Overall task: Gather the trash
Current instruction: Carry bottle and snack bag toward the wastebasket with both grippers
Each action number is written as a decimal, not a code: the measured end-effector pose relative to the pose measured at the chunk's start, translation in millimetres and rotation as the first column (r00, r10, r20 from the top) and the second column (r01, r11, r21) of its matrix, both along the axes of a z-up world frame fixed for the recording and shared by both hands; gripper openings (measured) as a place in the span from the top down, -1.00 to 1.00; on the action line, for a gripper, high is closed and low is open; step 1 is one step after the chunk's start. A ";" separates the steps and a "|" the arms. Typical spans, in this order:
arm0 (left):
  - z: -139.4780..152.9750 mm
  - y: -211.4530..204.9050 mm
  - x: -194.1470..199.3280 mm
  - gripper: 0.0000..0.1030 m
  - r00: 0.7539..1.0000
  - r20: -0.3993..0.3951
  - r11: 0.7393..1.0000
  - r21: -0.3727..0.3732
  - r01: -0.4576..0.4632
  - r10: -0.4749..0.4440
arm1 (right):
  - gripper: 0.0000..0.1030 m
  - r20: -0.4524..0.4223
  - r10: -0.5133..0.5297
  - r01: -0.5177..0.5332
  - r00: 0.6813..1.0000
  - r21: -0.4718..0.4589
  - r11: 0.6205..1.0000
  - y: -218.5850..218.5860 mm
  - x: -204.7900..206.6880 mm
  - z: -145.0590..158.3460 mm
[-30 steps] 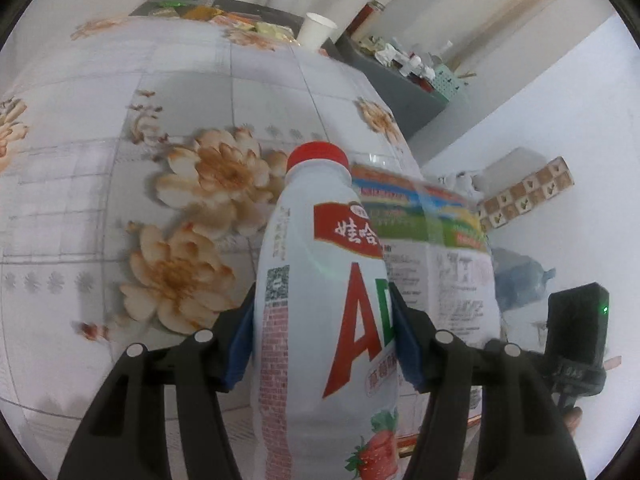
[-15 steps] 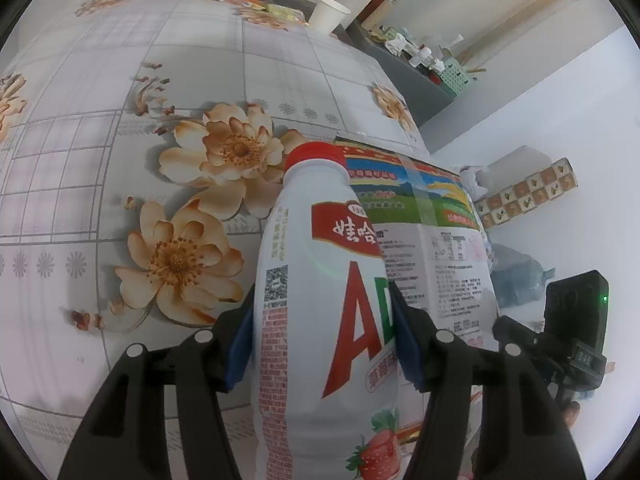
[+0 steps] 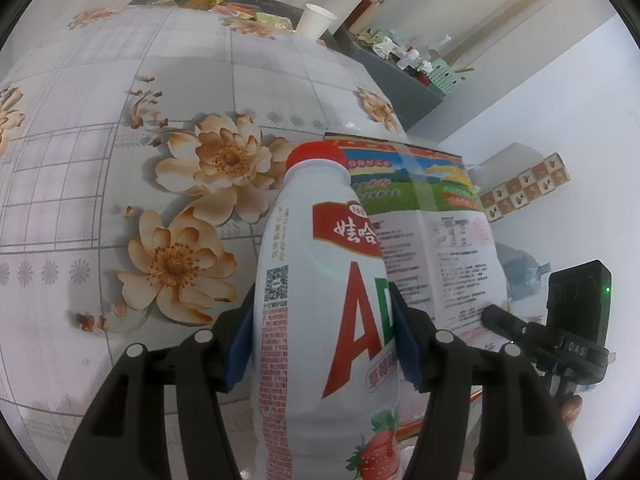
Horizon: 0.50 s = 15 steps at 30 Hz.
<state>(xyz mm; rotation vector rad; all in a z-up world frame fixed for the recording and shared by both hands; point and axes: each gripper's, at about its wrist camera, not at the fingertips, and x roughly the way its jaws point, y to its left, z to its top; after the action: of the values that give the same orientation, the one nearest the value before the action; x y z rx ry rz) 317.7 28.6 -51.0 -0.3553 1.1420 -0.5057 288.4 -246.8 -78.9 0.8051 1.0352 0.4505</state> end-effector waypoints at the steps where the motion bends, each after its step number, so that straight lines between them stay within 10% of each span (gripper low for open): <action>1: 2.0 0.8 -0.8 -0.13 1.000 0.006 1.000 -0.005 0.001 -0.001 | 0.89 0.010 -0.003 0.003 1.000 0.000 1.000 -1.6 -0.5 2.1; 15: 52.2 -24.5 -11.4 -0.13 0.992 0.111 0.990 -0.121 0.071 -0.058 | 0.90 0.126 -0.164 0.156 0.978 0.067 0.985 -56.0 -43.5 38.3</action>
<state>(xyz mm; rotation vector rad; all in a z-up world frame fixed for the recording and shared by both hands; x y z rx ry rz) 306.2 4.1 1.2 -0.3951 1.0228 -0.6476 244.9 -302.9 -40.6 0.8906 0.8318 0.3908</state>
